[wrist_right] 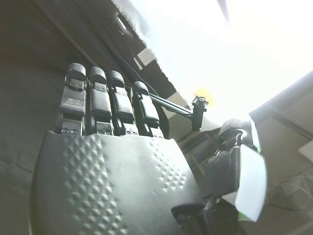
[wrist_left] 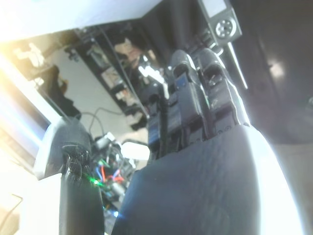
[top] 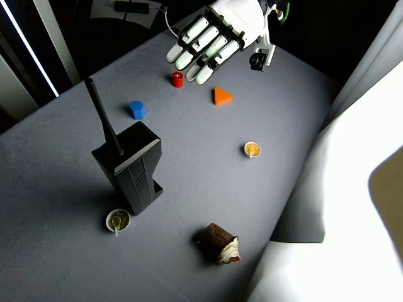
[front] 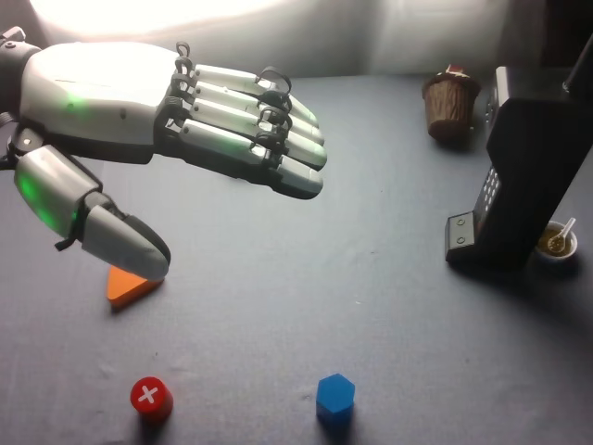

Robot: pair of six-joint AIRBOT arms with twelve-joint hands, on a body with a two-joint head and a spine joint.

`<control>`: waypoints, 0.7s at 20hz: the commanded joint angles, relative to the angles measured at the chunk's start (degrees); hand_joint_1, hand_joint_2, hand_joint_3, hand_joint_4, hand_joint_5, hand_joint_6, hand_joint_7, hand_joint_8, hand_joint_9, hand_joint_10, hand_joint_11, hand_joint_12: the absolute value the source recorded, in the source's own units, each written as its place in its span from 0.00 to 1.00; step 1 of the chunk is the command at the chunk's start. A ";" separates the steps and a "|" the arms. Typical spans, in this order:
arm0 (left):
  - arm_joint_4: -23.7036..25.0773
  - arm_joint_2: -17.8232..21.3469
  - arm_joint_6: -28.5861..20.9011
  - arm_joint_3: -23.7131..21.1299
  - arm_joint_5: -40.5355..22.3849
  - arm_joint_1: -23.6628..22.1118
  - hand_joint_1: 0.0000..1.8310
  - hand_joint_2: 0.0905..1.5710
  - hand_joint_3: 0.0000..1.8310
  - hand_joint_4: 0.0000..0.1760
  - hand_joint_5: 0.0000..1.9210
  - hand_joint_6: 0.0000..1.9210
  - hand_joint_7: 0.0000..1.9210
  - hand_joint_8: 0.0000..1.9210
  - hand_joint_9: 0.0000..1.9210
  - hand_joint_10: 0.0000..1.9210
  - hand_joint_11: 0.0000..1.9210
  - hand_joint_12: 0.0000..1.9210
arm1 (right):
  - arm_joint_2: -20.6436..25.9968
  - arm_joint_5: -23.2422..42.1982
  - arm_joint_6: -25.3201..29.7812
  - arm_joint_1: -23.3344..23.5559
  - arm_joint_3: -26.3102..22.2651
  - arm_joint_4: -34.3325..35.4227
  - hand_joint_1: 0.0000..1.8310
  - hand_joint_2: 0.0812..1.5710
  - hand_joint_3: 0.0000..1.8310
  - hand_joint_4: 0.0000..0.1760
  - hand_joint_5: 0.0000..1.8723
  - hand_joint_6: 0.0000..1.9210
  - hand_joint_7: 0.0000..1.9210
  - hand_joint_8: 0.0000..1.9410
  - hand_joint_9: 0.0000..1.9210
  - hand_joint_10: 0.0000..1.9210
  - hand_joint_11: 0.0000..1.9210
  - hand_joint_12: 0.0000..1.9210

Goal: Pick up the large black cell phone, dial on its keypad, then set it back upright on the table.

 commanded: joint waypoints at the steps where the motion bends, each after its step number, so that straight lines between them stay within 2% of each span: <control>1: -5.60 0.11 0.04 -0.05 -3.38 -1.51 0.00 0.74 0.00 0.21 0.09 0.00 0.09 0.00 0.08 0.01 0.00 0.23 | 0.37 7.28 0.35 0.23 0.10 0.96 0.09 0.57 0.01 0.00 0.02 0.00 0.04 0.00 0.04 0.00 0.00 0.17; 4: -5.06 -0.04 0.11 0.11 -3.23 -1.86 0.00 0.74 0.00 0.23 0.09 0.00 0.09 0.00 0.08 0.01 0.00 0.23 | 0.02 7.28 0.67 0.62 0.51 1.02 0.10 0.57 0.00 0.00 0.02 0.00 0.04 0.00 0.04 0.00 0.00 0.17; 9: -4.40 -0.45 -0.39 0.11 -3.69 -3.34 0.00 0.74 0.00 0.23 0.08 0.00 0.08 0.00 0.07 0.00 0.00 0.24 | -0.81 7.28 8.36 3.14 3.63 2.25 0.12 0.57 0.00 0.00 0.01 0.00 0.04 0.00 0.04 0.00 0.00 0.16; 11: -4.22 -0.49 -0.56 0.11 -3.83 -3.63 0.00 0.74 0.00 0.24 0.09 0.00 0.09 0.00 0.08 0.00 0.00 0.25 | -2.19 7.28 8.33 5.63 5.17 2.18 0.14 0.56 0.00 0.00 0.01 0.00 0.04 0.00 0.04 0.00 0.00 0.17; 14: -3.09 -0.64 -0.54 0.07 -3.53 -4.03 0.00 0.74 0.00 0.20 0.09 0.00 0.09 0.00 0.08 0.00 0.00 0.23 | -4.27 7.26 8.33 5.93 7.88 1.54 0.16 0.56 0.00 0.00 0.02 0.00 0.04 0.00 0.05 0.00 0.00 0.20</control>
